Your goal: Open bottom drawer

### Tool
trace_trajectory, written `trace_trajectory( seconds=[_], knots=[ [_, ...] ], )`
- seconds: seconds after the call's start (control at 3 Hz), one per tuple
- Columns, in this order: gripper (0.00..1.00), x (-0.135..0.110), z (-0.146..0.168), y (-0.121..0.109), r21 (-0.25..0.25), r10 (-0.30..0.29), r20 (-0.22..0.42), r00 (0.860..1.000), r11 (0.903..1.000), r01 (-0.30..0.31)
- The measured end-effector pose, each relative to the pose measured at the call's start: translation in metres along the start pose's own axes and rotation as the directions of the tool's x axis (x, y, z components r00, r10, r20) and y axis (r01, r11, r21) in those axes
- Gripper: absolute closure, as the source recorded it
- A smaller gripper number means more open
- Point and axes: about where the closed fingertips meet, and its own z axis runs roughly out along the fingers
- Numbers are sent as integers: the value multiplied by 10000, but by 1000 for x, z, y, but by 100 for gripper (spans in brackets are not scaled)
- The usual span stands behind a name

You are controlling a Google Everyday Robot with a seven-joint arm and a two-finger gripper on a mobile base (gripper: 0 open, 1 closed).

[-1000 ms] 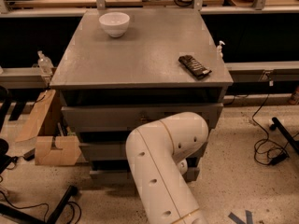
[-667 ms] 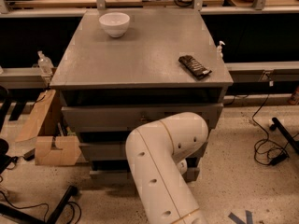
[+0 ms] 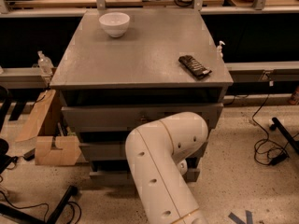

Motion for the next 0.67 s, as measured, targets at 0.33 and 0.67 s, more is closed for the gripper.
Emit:
trace_trajectory(
  seconds=[0.33, 0.67],
  knots=[
    [100, 0, 0, 0, 0, 0, 0, 10000, 10000, 0],
    [100, 0, 0, 0, 0, 0, 0, 10000, 10000, 0]
  ],
)
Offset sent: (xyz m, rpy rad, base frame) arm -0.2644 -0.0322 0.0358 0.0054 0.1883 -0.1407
